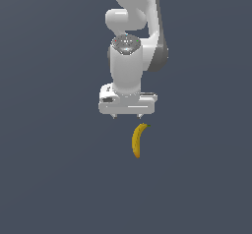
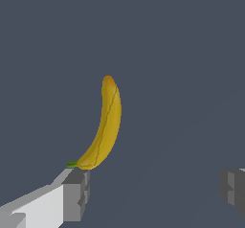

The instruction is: Pick up the object and move it to a goal position.

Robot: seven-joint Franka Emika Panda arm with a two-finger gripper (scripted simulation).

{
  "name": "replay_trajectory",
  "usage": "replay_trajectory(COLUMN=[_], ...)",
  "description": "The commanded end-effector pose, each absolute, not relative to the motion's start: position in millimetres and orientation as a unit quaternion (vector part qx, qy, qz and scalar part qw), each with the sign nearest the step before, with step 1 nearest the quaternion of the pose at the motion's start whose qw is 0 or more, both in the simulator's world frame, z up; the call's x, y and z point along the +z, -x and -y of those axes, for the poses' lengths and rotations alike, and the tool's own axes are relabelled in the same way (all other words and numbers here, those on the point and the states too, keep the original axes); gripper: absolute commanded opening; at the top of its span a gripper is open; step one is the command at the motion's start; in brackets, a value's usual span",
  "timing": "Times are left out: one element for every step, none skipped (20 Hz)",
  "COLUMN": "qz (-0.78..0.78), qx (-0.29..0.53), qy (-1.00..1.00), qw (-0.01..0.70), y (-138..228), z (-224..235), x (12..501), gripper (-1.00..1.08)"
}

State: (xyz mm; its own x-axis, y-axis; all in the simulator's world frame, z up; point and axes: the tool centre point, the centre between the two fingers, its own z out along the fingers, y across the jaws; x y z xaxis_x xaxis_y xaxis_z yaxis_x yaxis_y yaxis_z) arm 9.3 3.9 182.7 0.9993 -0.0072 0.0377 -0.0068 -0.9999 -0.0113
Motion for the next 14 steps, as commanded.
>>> replay_trajectory(qz=[-0.004, -0.004, -0.003, -0.003, -0.003, -0.002, -0.002, -0.001, -0.001, -0.001, -0.001, -0.001, -0.001, -0.001], qx=[-0.019, -0.019, -0.019, -0.020, -0.021, -0.022, -0.024, -0.025, -0.026, -0.027, -0.027, -0.027, -0.027, -0.027], qy=[1.000, 1.000, 1.000, 1.000, 1.000, 1.000, 1.000, 1.000, 1.000, 1.000, 1.000, 1.000, 1.000, 1.000], qw=[0.006, 0.006, 0.006, 0.006, 0.007, 0.008, 0.009, 0.010, 0.010, 0.010, 0.011, 0.011, 0.011, 0.010], y=[-9.3, -9.4, -9.7, -10.3, -11.1, -12.1, -13.3, -14.3, -15.0, -15.5, -15.9, -15.9, -15.6, -15.5], z=[-3.9, -3.8, -3.5, -3.0, -2.2, -1.2, -0.1, 0.8, 1.5, 2.0, 2.3, 2.3, 2.1, 2.0], x=[182.7, 182.6, 182.8, 183.0, 183.2, 183.6, 183.9, 184.1, 184.4, 184.4, 184.4, 184.3, 184.6, 184.5], gripper=[1.00, 1.00, 1.00, 1.00, 1.00, 1.00, 1.00, 1.00, 1.00, 1.00, 1.00, 1.00, 1.00, 1.00])
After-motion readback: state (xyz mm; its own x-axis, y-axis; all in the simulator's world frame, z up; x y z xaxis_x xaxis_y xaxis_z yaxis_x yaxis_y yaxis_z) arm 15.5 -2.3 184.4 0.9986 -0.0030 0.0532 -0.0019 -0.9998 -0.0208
